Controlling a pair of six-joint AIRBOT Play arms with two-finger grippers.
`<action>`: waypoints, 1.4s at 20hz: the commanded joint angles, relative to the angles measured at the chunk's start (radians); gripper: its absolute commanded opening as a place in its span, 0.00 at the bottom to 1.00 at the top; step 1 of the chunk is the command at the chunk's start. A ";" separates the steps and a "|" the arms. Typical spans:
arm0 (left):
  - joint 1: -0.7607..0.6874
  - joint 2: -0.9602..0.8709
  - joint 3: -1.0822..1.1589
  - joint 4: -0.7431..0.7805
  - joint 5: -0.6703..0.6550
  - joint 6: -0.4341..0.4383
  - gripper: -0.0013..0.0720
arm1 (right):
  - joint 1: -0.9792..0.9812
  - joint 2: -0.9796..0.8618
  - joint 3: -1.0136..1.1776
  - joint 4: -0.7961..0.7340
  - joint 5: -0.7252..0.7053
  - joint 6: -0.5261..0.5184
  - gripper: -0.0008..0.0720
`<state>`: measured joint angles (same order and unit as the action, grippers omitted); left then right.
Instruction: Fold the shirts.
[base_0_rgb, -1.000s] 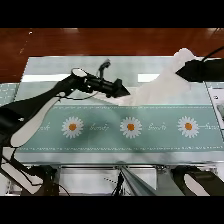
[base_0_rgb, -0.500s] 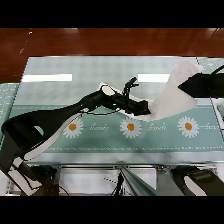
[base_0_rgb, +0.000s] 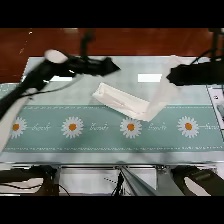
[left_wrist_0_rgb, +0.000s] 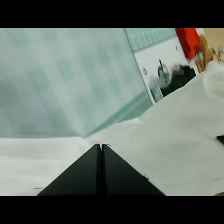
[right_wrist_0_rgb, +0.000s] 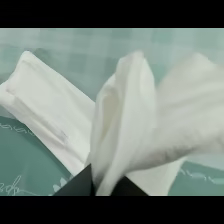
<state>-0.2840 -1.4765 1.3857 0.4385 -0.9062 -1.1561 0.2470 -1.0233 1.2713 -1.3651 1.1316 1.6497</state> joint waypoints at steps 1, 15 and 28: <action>0.265 0.198 0.001 0.135 -0.096 -0.042 0.04 | 0.131 -0.173 0.000 -0.002 -0.272 0.008 0.06; 0.475 0.417 0.000 0.195 -0.391 -0.043 0.04 | 0.277 -0.523 0.000 0.177 -0.483 0.024 0.64; 0.477 0.417 0.000 0.255 -0.436 -0.042 0.04 | -0.478 -0.102 -0.588 0.521 -0.024 -0.231 0.84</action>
<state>0.1925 -1.0599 1.3857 0.6846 -1.3273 -1.1984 -0.1055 -1.1763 0.8864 -1.2819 1.2125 1.5318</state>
